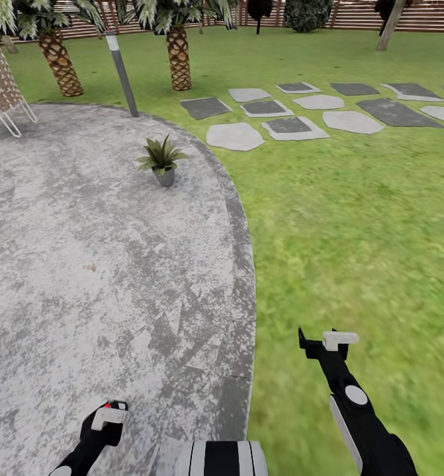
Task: Pick up the pesticide atomizer in the garden and spray insectifuge to fully cover both potted plants in the garden.
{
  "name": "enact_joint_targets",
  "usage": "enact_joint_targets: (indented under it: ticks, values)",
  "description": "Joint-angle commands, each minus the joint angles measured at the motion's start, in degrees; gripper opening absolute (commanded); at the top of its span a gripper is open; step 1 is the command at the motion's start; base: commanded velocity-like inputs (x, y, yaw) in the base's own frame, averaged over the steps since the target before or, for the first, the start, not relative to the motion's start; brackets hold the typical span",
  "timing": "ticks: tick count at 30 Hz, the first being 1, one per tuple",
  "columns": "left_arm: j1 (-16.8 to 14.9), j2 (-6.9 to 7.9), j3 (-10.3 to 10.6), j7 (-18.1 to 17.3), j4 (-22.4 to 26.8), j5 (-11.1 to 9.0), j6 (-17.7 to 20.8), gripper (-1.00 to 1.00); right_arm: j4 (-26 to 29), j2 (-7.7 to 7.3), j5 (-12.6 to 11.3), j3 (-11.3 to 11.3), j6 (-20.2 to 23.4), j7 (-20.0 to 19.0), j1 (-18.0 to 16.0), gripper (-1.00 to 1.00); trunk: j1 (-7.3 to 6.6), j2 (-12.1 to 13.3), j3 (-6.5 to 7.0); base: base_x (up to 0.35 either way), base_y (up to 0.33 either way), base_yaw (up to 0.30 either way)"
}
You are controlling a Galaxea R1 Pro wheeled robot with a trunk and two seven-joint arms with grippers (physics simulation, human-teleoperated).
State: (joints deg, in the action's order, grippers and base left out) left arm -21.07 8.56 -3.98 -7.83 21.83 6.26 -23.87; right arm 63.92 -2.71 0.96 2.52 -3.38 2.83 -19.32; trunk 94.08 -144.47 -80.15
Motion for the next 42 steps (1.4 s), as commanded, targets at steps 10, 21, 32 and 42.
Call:
enact_joint_targets:
  ticks: [10, 21, 32, 42]
  values:
    - [-0.02, -0.04, -0.42, -0.26, -0.04, 0.59, -0.21, -1.00, -0.03, -0.02, 0.14, -0.13, -0.20, 0.18, -0.02, 1.00, -0.27, 0.12, 2.19, 0.000, 0.000, 0.000]
    - [-0.02, -0.01, -0.42, -0.27, -0.11, 0.59, -0.13, -1.00, 0.06, 0.02, 0.12, -0.14, -0.17, 0.20, -0.02, 1.00, -0.55, 0.27, 4.63, 0.000, 0.000, 0.000]
    - [0.47, 0.20, -0.76, -0.16, -0.98, 0.49, -0.12, -1.00, 0.06, -0.08, 0.19, 0.17, -0.06, 0.52, -0.02, 1.00, -0.83, 0.42, 7.20, 0.000, 0.000, -0.006]
    - [0.68, 0.55, -0.85, -0.04, -4.81, -2.32, -0.22, -1.00, -16.66, -1.37, 1.34, 0.39, -8.24, 0.54, 0.15, 1.00, -1.09, 0.55, 10.23, 0.000, 0.000, -0.072]
